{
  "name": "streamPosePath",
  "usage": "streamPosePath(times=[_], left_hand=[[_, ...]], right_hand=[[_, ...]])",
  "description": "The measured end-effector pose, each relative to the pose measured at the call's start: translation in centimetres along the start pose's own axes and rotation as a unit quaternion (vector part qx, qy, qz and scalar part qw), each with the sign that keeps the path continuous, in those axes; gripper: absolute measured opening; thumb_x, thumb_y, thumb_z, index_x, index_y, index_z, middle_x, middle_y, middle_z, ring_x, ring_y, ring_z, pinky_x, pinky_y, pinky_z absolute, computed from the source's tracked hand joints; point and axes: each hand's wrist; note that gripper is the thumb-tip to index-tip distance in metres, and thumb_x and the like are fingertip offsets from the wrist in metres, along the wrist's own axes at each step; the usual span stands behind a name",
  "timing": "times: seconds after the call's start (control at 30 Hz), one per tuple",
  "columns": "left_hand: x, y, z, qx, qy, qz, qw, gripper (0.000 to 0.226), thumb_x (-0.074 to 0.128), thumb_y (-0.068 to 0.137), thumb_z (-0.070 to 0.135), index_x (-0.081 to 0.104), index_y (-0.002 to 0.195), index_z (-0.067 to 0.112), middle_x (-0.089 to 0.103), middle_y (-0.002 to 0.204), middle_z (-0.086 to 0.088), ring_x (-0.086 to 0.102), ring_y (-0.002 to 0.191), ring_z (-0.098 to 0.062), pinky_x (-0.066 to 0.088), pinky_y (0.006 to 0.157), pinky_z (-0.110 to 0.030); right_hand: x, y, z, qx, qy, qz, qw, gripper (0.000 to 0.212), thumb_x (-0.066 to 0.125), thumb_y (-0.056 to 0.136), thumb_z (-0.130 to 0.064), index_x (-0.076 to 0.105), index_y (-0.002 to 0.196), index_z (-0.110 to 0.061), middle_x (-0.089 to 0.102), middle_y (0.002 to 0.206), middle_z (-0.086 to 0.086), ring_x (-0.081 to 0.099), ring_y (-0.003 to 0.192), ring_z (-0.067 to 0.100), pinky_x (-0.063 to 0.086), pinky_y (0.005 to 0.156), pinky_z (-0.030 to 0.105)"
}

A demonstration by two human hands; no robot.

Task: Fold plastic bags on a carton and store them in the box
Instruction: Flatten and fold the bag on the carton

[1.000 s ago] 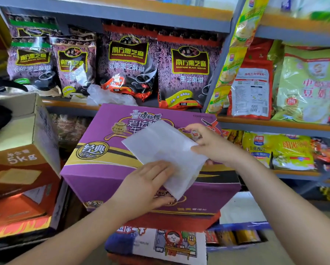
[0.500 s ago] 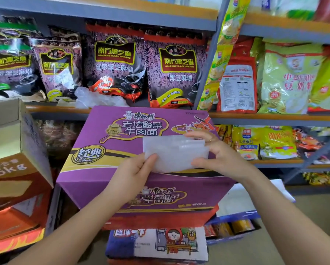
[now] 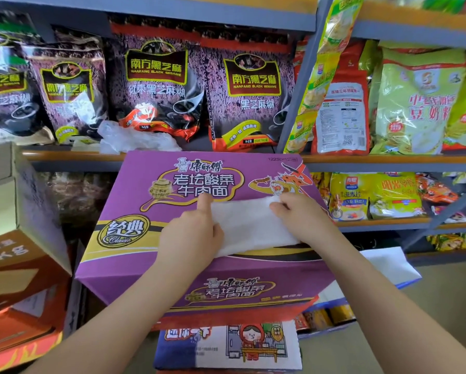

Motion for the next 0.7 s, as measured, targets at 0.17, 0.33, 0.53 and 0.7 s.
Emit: streamPosePath(times=[0.17, 0.33, 0.53, 0.7], left_hand=[[1.5, 1.2, -0.9, 0.213, 0.027, 0.071, 0.974, 0.034, 0.04, 0.073, 0.008, 0.063, 0.098, 0.006, 0.056, 0.122, -0.02, 0.06, 0.1, -0.038, 0.05, 0.082, -0.044], [1.6, 1.4, -1.4, 0.245, -0.023, -0.074, 0.966, 0.073, 0.008, 0.087, 0.058, 0.053, 0.112, 0.007, 0.046, 0.139, -0.014, 0.046, 0.127, -0.029, 0.015, 0.113, -0.034], [1.7, 1.6, -1.8, 0.224, 0.057, -0.109, 0.967, 0.116, -0.028, 0.058, 0.077, 0.013, 0.146, 0.014, 0.004, 0.157, -0.001, 0.005, 0.144, -0.015, -0.003, 0.113, -0.027], [1.6, 1.9, -1.5, 0.22, 0.085, -0.131, 0.963, 0.126, -0.031, 0.043, 0.083, -0.007, 0.147, 0.016, -0.012, 0.156, 0.0, -0.009, 0.143, -0.012, -0.009, 0.113, -0.028]], right_hand=[[1.1, 1.4, -0.2, 0.043, -0.071, 0.016, 0.996, 0.034, 0.039, 0.096, -0.023, 0.033, 0.064, -0.015, 0.034, 0.061, 0.0, 0.041, 0.069, 0.026, 0.022, 0.049, 0.03], [1.5, 1.2, -0.2, 0.054, -0.107, 0.039, 0.992, 0.026, 0.038, 0.096, -0.029, 0.039, 0.075, -0.014, 0.04, 0.066, 0.0, 0.044, 0.073, 0.026, 0.029, 0.054, 0.03], [0.9, -0.8, -1.6, 0.022, -0.271, 0.15, 0.951, 0.037, 0.053, 0.09, -0.021, 0.043, 0.124, -0.009, 0.061, 0.108, 0.01, 0.059, 0.1, 0.03, 0.043, 0.065, 0.034], [2.7, -0.9, -3.4, -0.192, -0.263, 0.158, 0.932, 0.044, 0.054, 0.08, -0.025, 0.059, 0.121, -0.007, 0.058, 0.13, 0.009, 0.047, 0.129, 0.024, 0.036, 0.106, 0.039]])
Point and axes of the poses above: each hand's wrist, its own y-axis towards the middle knuckle, its own x-axis out of the palm, z = x × y
